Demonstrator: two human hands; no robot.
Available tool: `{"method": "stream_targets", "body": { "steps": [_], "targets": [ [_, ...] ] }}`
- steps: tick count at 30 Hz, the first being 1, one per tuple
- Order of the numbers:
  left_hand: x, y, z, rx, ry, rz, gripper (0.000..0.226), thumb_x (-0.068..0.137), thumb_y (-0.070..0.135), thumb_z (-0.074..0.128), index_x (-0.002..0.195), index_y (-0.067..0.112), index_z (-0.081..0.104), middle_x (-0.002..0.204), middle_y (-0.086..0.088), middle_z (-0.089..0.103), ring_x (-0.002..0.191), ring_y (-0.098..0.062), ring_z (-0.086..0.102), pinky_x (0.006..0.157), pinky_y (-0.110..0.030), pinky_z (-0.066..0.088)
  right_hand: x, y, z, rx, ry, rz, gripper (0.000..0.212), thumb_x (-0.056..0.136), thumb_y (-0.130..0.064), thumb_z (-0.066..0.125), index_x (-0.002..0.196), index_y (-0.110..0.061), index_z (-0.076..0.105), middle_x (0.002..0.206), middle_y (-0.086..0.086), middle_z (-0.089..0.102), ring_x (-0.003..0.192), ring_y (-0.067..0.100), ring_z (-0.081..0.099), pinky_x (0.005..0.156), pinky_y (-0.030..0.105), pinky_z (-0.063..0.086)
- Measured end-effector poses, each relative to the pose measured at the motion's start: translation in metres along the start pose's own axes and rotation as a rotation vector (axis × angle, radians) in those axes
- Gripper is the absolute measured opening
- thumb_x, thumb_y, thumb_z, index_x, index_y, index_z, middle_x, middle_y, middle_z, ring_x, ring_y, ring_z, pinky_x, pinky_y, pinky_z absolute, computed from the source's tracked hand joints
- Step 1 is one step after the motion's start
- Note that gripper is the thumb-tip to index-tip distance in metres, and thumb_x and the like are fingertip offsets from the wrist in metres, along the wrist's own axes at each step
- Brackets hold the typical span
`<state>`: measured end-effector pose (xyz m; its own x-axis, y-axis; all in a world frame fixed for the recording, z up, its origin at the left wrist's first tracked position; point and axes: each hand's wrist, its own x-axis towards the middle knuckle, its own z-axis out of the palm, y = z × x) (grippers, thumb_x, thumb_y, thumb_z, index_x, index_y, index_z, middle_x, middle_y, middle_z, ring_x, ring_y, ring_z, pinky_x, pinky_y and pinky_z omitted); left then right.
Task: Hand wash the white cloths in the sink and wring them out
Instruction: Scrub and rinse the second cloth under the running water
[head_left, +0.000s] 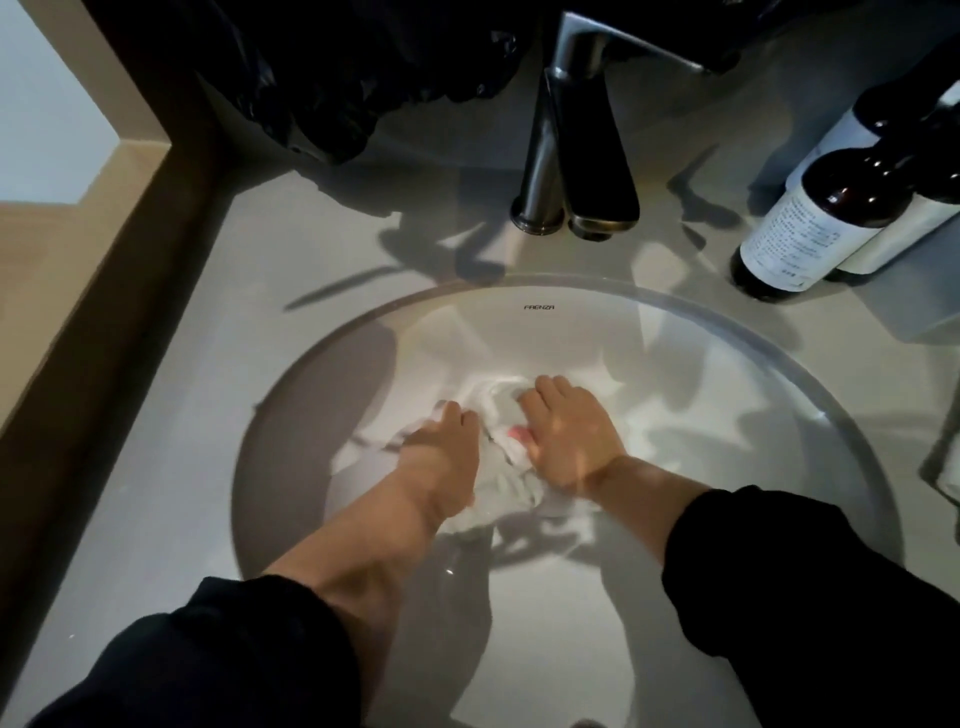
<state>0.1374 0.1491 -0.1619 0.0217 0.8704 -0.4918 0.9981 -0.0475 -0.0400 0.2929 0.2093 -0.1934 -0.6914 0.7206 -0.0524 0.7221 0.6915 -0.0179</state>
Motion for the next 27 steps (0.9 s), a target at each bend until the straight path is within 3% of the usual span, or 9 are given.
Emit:
{"method": "stream_targets", "body": {
  "steps": [2, 4, 8, 10, 13, 15, 18, 23, 27],
  "targets": [
    [0.0, -0.001, 0.001, -0.038, 0.047, -0.023, 0.045, 0.088, 0.011, 0.054, 0.129, 0.008, 0.034, 0.128, -0.011, 0.039, 0.11, -0.03, 0.056, 0.075, -0.036, 0.045, 0.006, 0.012, -0.006, 0.163, -0.013, 0.002, 0.05, 0.093, -0.041, 0.037, 0.117, -0.002, 0.058, 0.111, 0.017, 0.06, 0.093, 0.037, 0.058, 0.074, 0.04, 0.049],
    [0.003, -0.007, 0.0, -0.166, 0.02, -0.036, 0.043, 0.089, 0.01, 0.05, 0.128, 0.012, 0.035, 0.128, -0.008, 0.042, 0.112, -0.029, 0.055, 0.078, -0.036, 0.044, 0.006, 0.015, -0.019, 0.311, -0.081, 0.1, 0.056, 0.095, -0.046, 0.029, 0.129, -0.008, 0.051, 0.123, 0.013, 0.057, 0.108, 0.033, 0.056, 0.088, 0.036, 0.044],
    [0.004, -0.017, -0.011, -0.236, -0.103, -0.025, 0.059, 0.085, 0.024, 0.065, 0.135, 0.021, 0.034, 0.132, -0.003, 0.042, 0.119, -0.026, 0.051, 0.087, -0.038, 0.046, -0.001, 0.026, -0.051, 0.623, -0.004, 0.452, 0.028, 0.098, -0.042, 0.045, 0.082, -0.02, 0.047, 0.075, -0.003, 0.057, 0.077, 0.023, 0.054, 0.066, 0.028, 0.035],
    [0.004, -0.018, -0.014, -0.202, -0.175, 0.028, 0.077, 0.077, 0.028, 0.076, 0.139, 0.02, 0.032, 0.134, -0.004, 0.039, 0.118, -0.027, 0.051, 0.087, -0.038, 0.049, -0.011, 0.028, -0.067, 0.764, 0.045, 0.559, 0.022, 0.098, -0.038, 0.046, 0.093, -0.017, 0.043, 0.069, -0.002, 0.053, 0.069, 0.023, 0.053, 0.06, 0.031, 0.036],
    [0.006, -0.019, -0.016, -0.192, -0.225, 0.09, 0.085, 0.071, 0.032, 0.08, 0.141, 0.016, 0.035, 0.134, -0.007, 0.039, 0.115, -0.027, 0.054, 0.089, -0.039, 0.051, -0.029, 0.006, -0.07, 0.545, 0.045, 0.37, 0.027, 0.096, -0.036, 0.034, 0.108, -0.014, 0.041, 0.084, 0.009, 0.056, 0.074, 0.026, 0.054, 0.067, 0.035, 0.041],
    [0.006, -0.019, -0.014, -0.172, -0.203, 0.091, 0.073, 0.072, 0.029, 0.078, 0.134, 0.011, 0.042, 0.13, -0.008, 0.045, 0.112, -0.025, 0.056, 0.087, -0.037, 0.052, -0.037, -0.019, -0.044, 0.176, -0.08, 0.155, 0.051, 0.088, -0.044, 0.025, 0.121, -0.012, 0.047, 0.104, 0.013, 0.057, 0.09, 0.032, 0.054, 0.074, 0.04, 0.044],
    [0.006, -0.018, -0.012, -0.19, -0.148, 0.031, 0.06, 0.075, 0.023, 0.076, 0.126, 0.01, 0.046, 0.124, -0.008, 0.052, 0.11, -0.026, 0.058, 0.082, -0.033, 0.05, -0.032, -0.04, -0.008, -0.157, -0.238, 0.12, 0.061, 0.084, -0.055, 0.031, 0.126, -0.013, 0.046, 0.11, 0.016, 0.057, 0.092, 0.033, 0.053, 0.072, 0.045, 0.042],
    [0.012, -0.017, -0.011, -0.209, -0.145, -0.005, 0.055, 0.077, 0.024, 0.076, 0.124, 0.009, 0.051, 0.12, -0.008, 0.057, 0.109, -0.026, 0.06, 0.084, -0.031, 0.049, -0.006, -0.022, 0.001, -0.174, -0.141, 0.038, 0.057, 0.084, -0.051, 0.038, 0.121, -0.009, 0.047, 0.106, 0.016, 0.059, 0.086, 0.033, 0.054, 0.063, 0.039, 0.044],
    [0.009, -0.015, -0.009, -0.225, -0.136, -0.023, 0.053, 0.083, 0.033, 0.071, 0.126, 0.011, 0.049, 0.126, -0.007, 0.055, 0.117, -0.026, 0.055, 0.093, -0.032, 0.046, 0.016, -0.016, -0.009, -0.027, -0.182, 0.024, 0.047, 0.094, -0.046, 0.037, 0.128, -0.014, 0.036, 0.119, 0.009, 0.049, 0.104, 0.029, 0.049, 0.078, 0.04, 0.044]
  ]
}}
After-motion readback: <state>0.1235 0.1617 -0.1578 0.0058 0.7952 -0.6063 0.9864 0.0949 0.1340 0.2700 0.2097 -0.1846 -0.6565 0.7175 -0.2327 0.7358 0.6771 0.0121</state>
